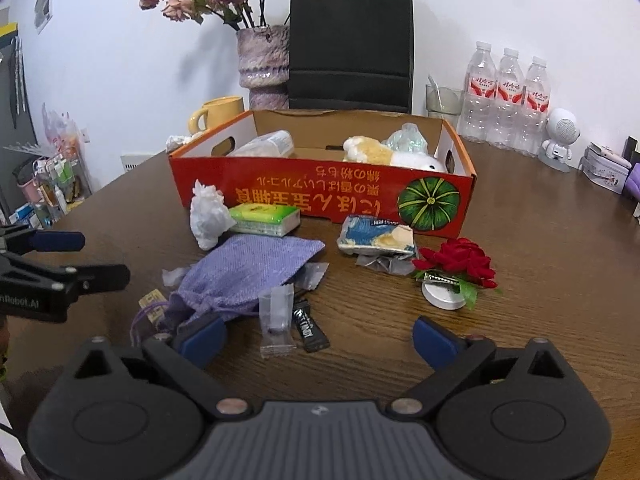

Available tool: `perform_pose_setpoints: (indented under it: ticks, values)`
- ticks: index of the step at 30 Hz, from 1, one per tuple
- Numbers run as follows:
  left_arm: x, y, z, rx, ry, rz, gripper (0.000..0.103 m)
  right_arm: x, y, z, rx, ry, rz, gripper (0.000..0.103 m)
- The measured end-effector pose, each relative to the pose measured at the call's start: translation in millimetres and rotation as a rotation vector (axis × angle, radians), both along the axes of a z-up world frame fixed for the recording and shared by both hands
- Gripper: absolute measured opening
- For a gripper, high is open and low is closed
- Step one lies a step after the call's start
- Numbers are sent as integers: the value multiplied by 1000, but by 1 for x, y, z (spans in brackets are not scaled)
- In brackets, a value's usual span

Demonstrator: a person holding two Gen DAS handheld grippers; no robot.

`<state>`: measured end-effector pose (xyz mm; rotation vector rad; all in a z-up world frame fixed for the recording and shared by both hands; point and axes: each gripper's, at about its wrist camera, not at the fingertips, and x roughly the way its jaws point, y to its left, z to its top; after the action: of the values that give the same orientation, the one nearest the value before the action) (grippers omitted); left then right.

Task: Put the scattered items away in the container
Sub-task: 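Grasp the yellow soap bar with the left gripper while the right grasps a small clear packet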

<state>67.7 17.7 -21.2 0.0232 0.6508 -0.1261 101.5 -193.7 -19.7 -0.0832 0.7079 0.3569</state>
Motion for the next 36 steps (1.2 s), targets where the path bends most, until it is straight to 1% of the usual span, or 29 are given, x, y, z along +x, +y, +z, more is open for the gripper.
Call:
perform_pose_setpoints:
  ticks: [2,3,4,5,6,7,8,10,11,13,16,19,21,23,25,26,27,29,30,33,36]
  values:
    - [-1,-6,-3,12,18,-35,99,1,3,-1,-14,-1,9,82]
    - [-2,-9,-5,18,26,-51,96,1,6,-2,-24,-3,18,80]
    - [-2,-12,-7,23,36,-65,93,2,9,-3,-31,-3,27,74]
    - [-2,-15,-8,26,43,-78,92,3,12,-4,-37,-3,38,66]
    - [-2,-18,-9,29,50,-90,89,4,15,-4,-43,-7,52,61]
    - [-2,-20,-11,32,57,-101,86,4,18,-5,-49,-8,64,54]
    - [-1,-22,-12,35,65,-105,85,5,21,-6,-56,-7,75,50]
    - [3,-26,-16,41,82,-109,78,7,26,-7,-65,-7,92,49]
    - [4,-28,-17,46,91,-110,76,7,28,-8,-73,-6,97,47]
    - [7,-30,-20,48,106,-104,67,8,32,-10,-90,-4,103,44]
    - [11,-31,-23,41,120,-96,58,9,35,-13,-99,5,106,42]
    - [11,-27,-22,29,118,-79,55,10,32,-16,-91,18,98,40]
    - [12,-25,-22,23,121,-72,55,11,32,-17,-89,24,92,38]
    - [12,-25,-22,27,119,-70,54,11,32,-19,-88,28,93,32]
    - [12,-28,-23,41,118,-70,54,11,33,-20,-91,27,98,29]
    - [13,-30,-24,52,113,-72,53,11,33,-20,-91,26,101,24]
    - [13,-31,-24,56,108,-75,50,10,33,-20,-91,25,103,21]
    - [13,-34,-23,54,103,-86,35,9,33,-19,-89,16,96,21]
    - [13,-35,-23,54,101,-89,31,8,32,-18,-84,10,94,21]
    - [12,-33,-23,47,104,-81,31,4,28,-14,-77,-17,88,20]
    - [9,-30,-21,45,102,-65,31,3,24,-12,-66,-22,76,20]
